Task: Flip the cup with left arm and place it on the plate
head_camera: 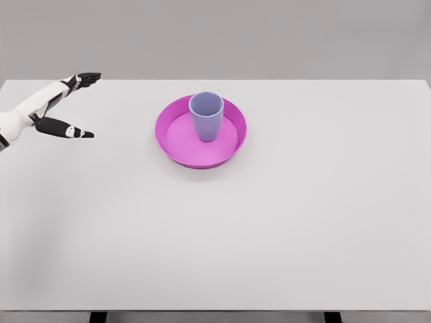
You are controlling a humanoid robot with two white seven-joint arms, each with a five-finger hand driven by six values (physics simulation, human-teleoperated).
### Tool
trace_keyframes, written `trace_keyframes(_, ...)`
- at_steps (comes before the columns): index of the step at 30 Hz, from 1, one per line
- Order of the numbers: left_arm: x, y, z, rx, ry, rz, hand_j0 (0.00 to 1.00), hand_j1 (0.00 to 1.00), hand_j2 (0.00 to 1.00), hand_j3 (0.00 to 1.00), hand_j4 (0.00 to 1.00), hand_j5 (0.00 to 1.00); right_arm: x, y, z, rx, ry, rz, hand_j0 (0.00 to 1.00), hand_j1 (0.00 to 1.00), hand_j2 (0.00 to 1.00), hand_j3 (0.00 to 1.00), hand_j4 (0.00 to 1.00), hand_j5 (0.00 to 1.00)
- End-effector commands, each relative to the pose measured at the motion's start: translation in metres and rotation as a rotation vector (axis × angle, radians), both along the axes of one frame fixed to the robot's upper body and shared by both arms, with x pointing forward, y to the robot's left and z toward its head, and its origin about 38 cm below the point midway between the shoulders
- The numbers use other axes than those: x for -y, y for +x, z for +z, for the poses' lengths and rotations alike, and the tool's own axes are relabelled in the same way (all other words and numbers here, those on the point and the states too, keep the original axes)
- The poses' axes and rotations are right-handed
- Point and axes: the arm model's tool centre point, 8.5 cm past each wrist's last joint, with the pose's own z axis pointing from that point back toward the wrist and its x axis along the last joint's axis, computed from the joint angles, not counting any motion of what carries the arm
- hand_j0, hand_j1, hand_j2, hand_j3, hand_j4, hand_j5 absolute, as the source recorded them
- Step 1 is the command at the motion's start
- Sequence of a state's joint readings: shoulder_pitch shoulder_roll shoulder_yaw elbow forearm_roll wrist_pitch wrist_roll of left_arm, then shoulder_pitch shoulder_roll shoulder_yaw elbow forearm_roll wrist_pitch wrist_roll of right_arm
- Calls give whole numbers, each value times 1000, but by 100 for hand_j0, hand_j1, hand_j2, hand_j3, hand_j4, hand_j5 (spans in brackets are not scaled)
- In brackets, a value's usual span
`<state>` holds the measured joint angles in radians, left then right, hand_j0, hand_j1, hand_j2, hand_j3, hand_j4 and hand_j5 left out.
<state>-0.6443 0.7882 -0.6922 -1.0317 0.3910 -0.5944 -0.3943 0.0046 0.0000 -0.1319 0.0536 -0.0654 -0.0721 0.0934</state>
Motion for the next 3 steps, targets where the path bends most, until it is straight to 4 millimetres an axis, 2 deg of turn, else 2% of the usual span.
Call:
trace_keyframes(1,2,-2,9,28,1,-25,100,100,100,100,100,100,0,0,0,0,0,1,100,100,100,100,100,100)
trace_keyframes(3,4,-2,7,28,4,-27,100,100,100,100,100,100,0,0,0,0,0,1,100,100,100,100,100,100)
